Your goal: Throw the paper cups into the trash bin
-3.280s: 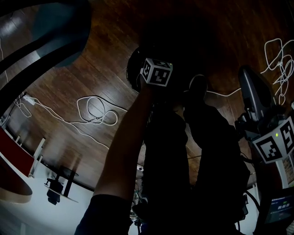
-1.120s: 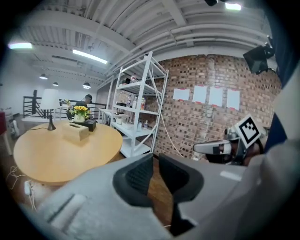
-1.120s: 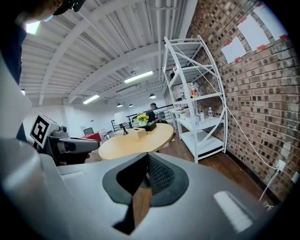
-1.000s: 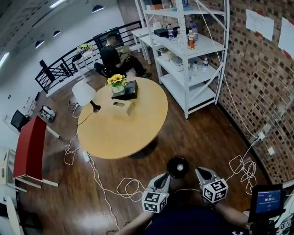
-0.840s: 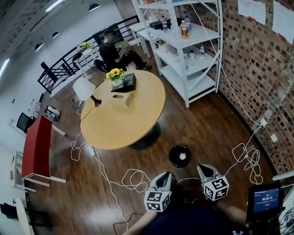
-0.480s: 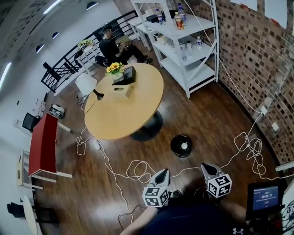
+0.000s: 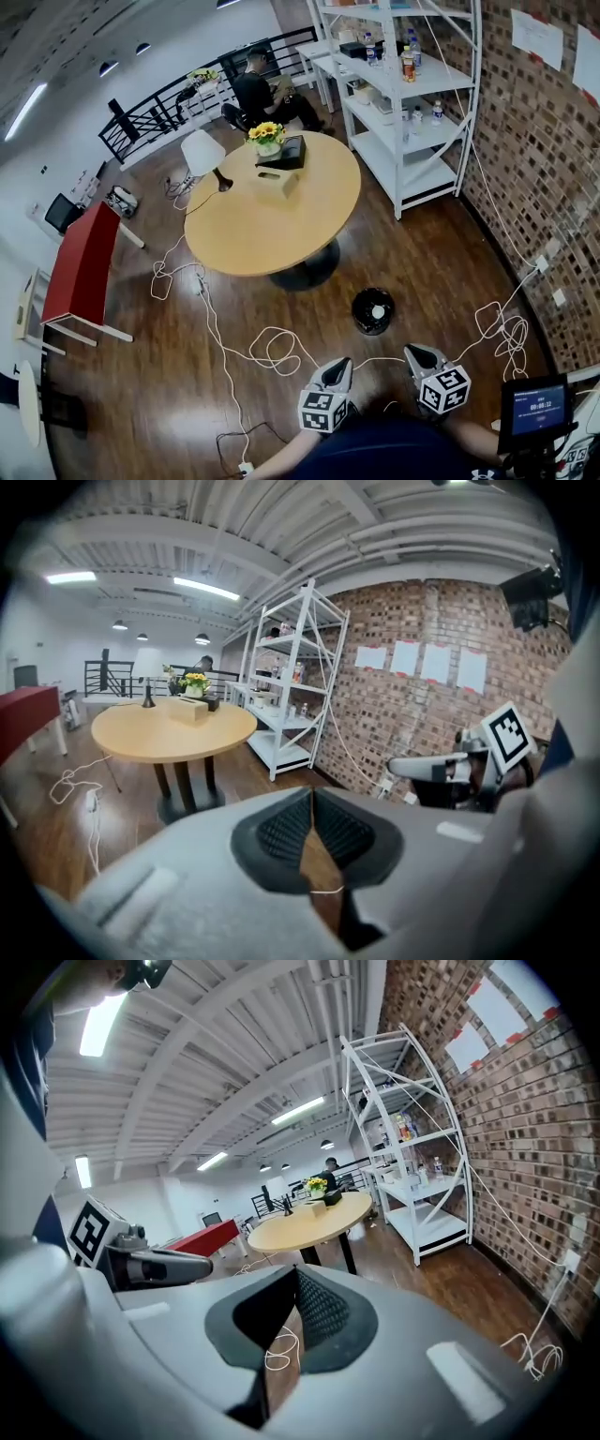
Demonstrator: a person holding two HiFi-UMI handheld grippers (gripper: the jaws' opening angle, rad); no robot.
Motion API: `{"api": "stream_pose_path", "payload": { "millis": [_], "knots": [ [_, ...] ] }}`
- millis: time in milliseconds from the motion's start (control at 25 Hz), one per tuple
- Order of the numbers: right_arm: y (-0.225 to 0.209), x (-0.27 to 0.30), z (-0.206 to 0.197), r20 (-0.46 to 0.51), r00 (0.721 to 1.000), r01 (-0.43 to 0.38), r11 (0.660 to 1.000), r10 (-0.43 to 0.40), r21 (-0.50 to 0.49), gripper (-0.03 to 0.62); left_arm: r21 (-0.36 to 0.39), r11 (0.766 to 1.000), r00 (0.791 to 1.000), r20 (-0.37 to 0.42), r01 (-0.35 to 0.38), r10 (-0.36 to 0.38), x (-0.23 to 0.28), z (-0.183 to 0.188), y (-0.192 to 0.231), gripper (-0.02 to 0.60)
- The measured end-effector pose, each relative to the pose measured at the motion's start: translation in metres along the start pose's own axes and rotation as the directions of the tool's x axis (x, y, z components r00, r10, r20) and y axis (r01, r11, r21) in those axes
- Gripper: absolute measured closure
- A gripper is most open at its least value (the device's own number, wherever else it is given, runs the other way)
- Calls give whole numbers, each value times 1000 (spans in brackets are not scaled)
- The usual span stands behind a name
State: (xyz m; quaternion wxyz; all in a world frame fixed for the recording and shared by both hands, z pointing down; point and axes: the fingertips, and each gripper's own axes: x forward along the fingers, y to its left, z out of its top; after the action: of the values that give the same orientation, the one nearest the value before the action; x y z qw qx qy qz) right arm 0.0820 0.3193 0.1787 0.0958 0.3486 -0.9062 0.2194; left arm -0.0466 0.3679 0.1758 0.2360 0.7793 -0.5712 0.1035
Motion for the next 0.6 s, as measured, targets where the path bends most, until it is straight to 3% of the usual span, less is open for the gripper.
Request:
{"api": "stream_pose_path", "payload": {
  "millis": [600],
  "knots": [
    [24,8,14,39,999,38,999,-37,-26,585,-1,999,999,12,33,-33,-14,0,19,572]
  ]
}}
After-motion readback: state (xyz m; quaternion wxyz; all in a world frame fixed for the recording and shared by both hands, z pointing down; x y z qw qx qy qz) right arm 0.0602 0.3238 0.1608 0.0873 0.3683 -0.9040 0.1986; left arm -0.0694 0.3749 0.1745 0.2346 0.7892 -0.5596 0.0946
